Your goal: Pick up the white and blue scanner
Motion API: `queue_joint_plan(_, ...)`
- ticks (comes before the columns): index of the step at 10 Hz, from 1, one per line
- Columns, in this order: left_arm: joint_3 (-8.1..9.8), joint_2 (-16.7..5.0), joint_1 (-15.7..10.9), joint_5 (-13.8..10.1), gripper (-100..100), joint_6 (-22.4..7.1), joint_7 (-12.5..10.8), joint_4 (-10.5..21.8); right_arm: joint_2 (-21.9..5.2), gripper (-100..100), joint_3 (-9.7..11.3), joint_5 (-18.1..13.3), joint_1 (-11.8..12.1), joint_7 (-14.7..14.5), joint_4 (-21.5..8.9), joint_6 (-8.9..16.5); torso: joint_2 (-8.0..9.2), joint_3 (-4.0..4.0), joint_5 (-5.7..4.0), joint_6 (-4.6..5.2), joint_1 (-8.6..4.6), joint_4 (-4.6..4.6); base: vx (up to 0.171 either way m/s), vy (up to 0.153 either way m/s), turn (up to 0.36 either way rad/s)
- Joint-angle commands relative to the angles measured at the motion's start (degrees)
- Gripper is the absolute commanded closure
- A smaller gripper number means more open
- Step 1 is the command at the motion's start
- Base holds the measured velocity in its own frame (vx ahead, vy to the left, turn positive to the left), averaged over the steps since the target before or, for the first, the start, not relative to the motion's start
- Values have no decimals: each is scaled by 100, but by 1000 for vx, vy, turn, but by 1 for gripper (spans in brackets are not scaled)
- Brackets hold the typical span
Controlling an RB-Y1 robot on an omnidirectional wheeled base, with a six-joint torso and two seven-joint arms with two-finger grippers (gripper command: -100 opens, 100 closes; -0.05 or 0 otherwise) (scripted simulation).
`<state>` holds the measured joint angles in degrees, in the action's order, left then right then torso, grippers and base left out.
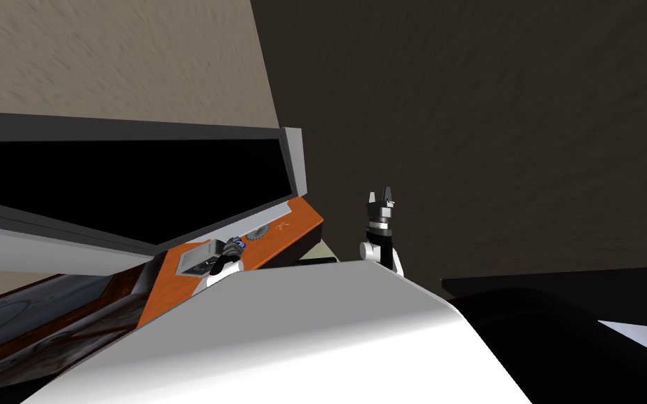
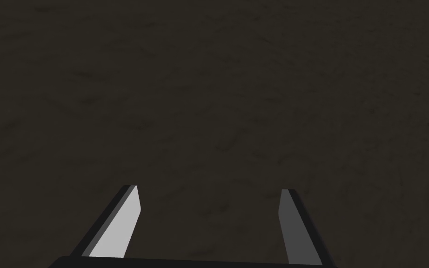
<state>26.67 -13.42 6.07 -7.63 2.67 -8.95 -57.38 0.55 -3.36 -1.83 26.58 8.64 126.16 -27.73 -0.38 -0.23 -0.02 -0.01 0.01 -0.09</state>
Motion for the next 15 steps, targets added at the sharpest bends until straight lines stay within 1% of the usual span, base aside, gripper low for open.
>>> queue_joint_plan(1,0,0,0,0,-100,0,0,0,0,0,0,0,0,0,0,0,0,0,0,0,0,0,13,-20,44)
queue_joint_plan(2,5,3,-2,-4,0,6,7,16,0,0,0,0,-1,0,0,0,22,12,-1,1,0,4,0,0,0)
queue_joint_plan(3,174,5,-119,28,-100,45,72,165,0,0,0,0,-1,0,0,0,31,18,0,2,5,7,-22,10,-126)
queue_joint_plan(7,850,13,-589,156,-100,205,339,759,0,0,0,0,-3,0,0,1,70,40,5,2,24,15,-82,36,-179)
queue_joint_plan(8,850,13,-589,156,-100,205,339,768,0,0,0,0,-3,0,-1,1,72,41,4,3,21,16,-56,17,-69)
queue_joint_plan(10,1188,17,-823,219,-100,284,472,1070,0,0,0,0,-3,0,0,1,54,31,2,3,13,12,-51,8,-154)
queue_joint_plan(13,1696,23,-1175,315,-100,404,672,1523,0,0,0,0,-3,0,0,1,64,37,4,2,22,14,-79,28,-166)
queue_joint_plan(14,1581,1,-1116,291,-100,392,617,1466,0,0,0,0,-3,0,-1,1,65,38,4,2,19,14,-37,10,-38)
queue_joint_plan(15,1599,1,-1128,294,100,399,631,1482,0,0,0,0,-1,0,-1,0,53,31,3,-2,16,12,-8,0,7)
